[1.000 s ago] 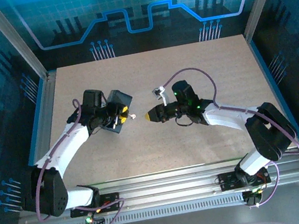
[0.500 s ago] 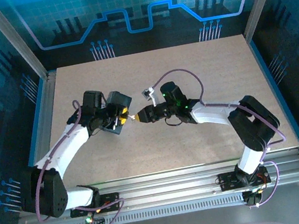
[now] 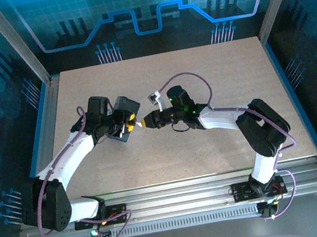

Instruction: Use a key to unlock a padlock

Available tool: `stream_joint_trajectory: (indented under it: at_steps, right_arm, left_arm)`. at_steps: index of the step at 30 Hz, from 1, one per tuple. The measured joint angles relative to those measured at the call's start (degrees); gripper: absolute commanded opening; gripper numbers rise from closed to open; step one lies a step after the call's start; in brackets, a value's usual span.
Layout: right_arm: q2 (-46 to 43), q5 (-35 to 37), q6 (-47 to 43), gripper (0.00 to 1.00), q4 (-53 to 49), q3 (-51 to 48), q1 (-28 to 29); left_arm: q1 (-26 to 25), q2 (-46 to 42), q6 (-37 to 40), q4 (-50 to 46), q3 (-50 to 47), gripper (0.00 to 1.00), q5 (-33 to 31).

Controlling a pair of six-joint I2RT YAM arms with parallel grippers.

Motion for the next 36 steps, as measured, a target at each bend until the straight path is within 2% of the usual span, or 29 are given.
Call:
stream_joint_trajectory:
  at_steps: [10, 14, 21, 31, 36]
  right_arm:
    - [0.1, -0.2, 1.0, 0.21, 0.6, 0.0, 0.2]
    - [0.5, -0.2, 1.3, 0.16, 0.6, 0.1, 0.6]
    - [1.6, 0.3, 2.4, 0.0, 0.7, 1.2, 0.9]
    - [1.6, 0.0, 3.7, 0.0, 1.7, 1.0, 0.9]
    - [1.6, -1.6, 6.1, 0.0, 5.6, -1.8, 0.9]
  left_arm:
    - [0.0, 0.0, -0.5, 0.0, 0.0, 0.0, 0.0]
    - [0.0, -0.3, -1.1, 0.0, 0.0, 0.0, 0.0]
    - [0.3, -0.7, -1.3, 0.0, -0.6, 0.0, -1.1]
    - [0.3, -0.9, -1.4, -0.1, -0.7, 0.0, -1.7]
    - [0.3, -0.9, -0.6, -2.0, -0.6, 0.0, -1.5]
